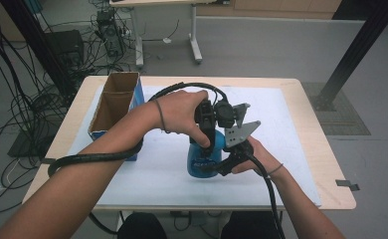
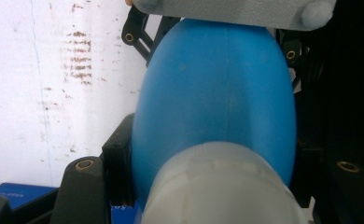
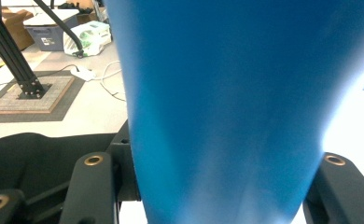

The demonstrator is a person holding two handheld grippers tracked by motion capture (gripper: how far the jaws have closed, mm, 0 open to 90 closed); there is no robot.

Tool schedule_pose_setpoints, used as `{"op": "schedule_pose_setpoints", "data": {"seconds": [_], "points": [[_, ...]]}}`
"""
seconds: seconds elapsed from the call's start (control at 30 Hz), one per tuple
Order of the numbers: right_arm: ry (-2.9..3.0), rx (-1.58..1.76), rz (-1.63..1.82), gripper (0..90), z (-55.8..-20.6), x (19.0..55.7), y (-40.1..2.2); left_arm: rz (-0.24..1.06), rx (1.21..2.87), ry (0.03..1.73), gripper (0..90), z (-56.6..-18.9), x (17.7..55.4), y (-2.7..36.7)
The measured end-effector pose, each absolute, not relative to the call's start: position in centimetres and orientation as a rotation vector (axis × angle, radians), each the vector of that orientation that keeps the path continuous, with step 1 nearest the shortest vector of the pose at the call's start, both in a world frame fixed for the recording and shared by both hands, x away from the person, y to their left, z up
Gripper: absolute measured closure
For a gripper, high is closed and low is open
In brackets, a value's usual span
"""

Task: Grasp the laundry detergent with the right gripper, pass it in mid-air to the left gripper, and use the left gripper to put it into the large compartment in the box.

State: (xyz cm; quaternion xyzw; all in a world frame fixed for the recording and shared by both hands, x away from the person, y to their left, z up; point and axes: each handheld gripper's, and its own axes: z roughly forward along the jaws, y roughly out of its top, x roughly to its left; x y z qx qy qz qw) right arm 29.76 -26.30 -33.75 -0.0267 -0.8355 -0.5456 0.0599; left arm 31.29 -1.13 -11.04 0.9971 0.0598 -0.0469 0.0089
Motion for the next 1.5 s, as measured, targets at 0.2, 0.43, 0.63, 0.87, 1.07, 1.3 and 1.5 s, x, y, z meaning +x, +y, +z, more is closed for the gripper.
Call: {"op": "schedule_pose_setpoints", "data": {"seconds": [0.2,0.43,0.63,0.87,1.07,1.3,1.5], "points": [[-2.525,-0.080,-1.658,41.8,-33.84,29.78,-26.20,-0.148,3.112,0.190,37.3,-11.03,31.34,-1.01],[-2.528,-0.077,-1.657,41.8,-33.79,29.85,-26.11,-0.145,3.114,0.187,37.4,-10.97,31.36,-0.95],[-2.524,-0.077,-1.660,41.8,-33.77,29.88,-26.07,-0.146,3.116,0.190,37.3,-10.90,31.37,-0.94],[-2.525,-0.073,-1.658,41.8,-33.76,29.93,-25.99,-0.144,3.114,0.193,37.4,-10.91,31.33,-0.84],[-2.524,-0.073,-1.660,41.8,-33.75,29.95,-25.99,-0.140,3.115,0.195,37.4,-10.87,31.26,-0.84],[-2.524,-0.072,-1.660,41.8,-33.74,29.96,-25.96,-0.139,3.118,0.197,37.4,-10.83,31.25,-0.88],[-2.525,-0.069,-1.659,41.8,-33.67,30.00,-25.94,-0.138,3.116,0.200,37.4,-10.79,31.24,-0.81]]}}
